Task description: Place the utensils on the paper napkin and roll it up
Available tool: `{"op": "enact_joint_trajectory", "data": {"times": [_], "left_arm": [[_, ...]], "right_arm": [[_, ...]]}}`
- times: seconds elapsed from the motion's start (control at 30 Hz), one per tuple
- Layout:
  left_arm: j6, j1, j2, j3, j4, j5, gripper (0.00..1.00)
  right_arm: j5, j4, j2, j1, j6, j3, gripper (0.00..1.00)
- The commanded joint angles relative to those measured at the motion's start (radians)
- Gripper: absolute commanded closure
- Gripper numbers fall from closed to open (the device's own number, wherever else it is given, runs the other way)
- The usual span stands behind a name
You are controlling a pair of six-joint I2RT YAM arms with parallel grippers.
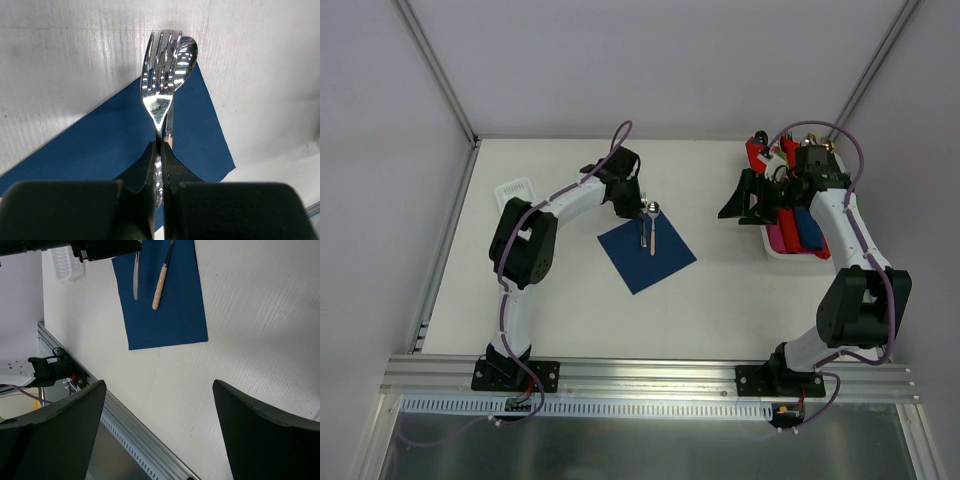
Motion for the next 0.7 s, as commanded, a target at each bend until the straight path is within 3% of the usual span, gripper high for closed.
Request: {"op": "enact_joint_trajectory", "data": {"times": [0.0, 0.37, 0.67], "left_arm": [[-0.055, 0.006, -0.01, -0.004, 0.026, 0.018, 1.0], [0.089, 0.009, 0.042, 0.032, 0.025, 0.051, 1.0], [0.069, 0.012, 0.063, 0.031, 0.023, 0.063, 1.0]], "right_arm": [[-0.007, 0.001, -0.03, 0.0, -0.017, -0.003, 0.08], [-0.005, 0.001, -0.023, 0.001, -0.017, -0.002, 0.08], [-0.004, 0.001, -0.023, 0.0, -0.017, -0.003, 0.08]]}}
